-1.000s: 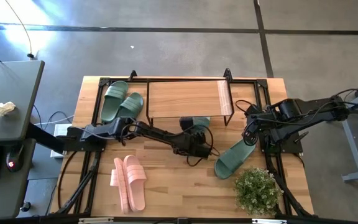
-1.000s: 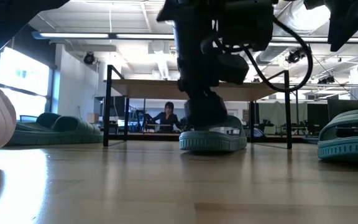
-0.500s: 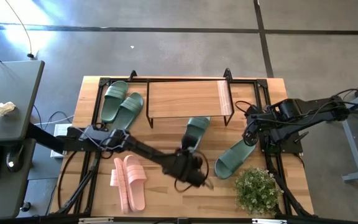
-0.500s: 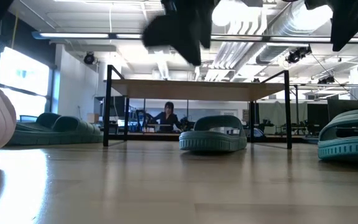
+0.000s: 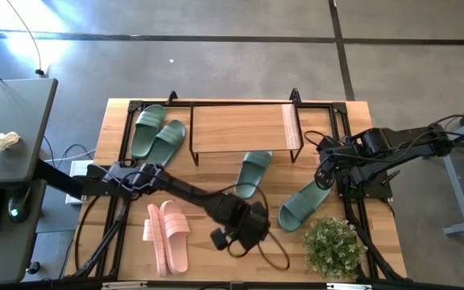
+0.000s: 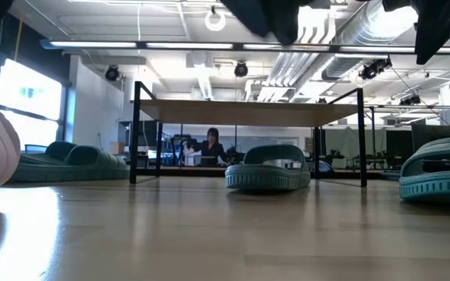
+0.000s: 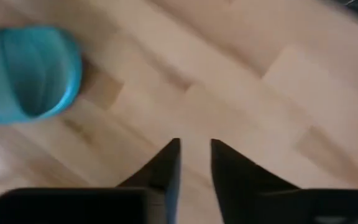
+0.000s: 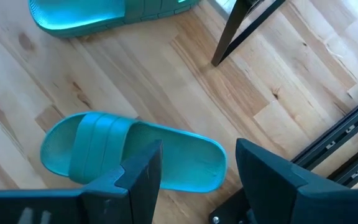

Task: Pick and place slides into the shelf
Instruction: Put the green slide under the shelf

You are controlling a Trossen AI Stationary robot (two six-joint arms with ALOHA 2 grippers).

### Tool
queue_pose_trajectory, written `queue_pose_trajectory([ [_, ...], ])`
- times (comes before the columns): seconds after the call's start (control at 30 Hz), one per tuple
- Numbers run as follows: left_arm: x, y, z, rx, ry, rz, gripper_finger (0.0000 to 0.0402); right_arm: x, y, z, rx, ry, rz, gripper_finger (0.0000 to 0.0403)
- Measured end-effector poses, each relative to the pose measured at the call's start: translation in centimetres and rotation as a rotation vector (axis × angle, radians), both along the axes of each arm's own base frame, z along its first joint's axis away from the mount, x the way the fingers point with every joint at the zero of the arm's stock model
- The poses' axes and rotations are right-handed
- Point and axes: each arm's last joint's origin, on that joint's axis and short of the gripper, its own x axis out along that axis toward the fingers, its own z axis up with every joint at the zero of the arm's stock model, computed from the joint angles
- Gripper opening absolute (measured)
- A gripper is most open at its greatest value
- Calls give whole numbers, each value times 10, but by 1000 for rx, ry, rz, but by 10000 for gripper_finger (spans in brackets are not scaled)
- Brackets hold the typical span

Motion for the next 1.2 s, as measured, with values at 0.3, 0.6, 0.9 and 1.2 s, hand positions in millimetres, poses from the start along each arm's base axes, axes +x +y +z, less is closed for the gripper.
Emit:
queue_pose_trajectory([
  [0.3,8,44,-69,-54,106,67,21,-3,12,1,-51,-40,8,192],
  [0.6,10,71,-79,92,80,152,9,-6,20,1,-56,-73,-14,192],
  [0.9,16,100,-78,122,41,185,5,-8,31,1,0,-57,93,192],
  [1.2,19,106,-81,40,16,110,4,13,44,-5,-88,-100,162,133],
])
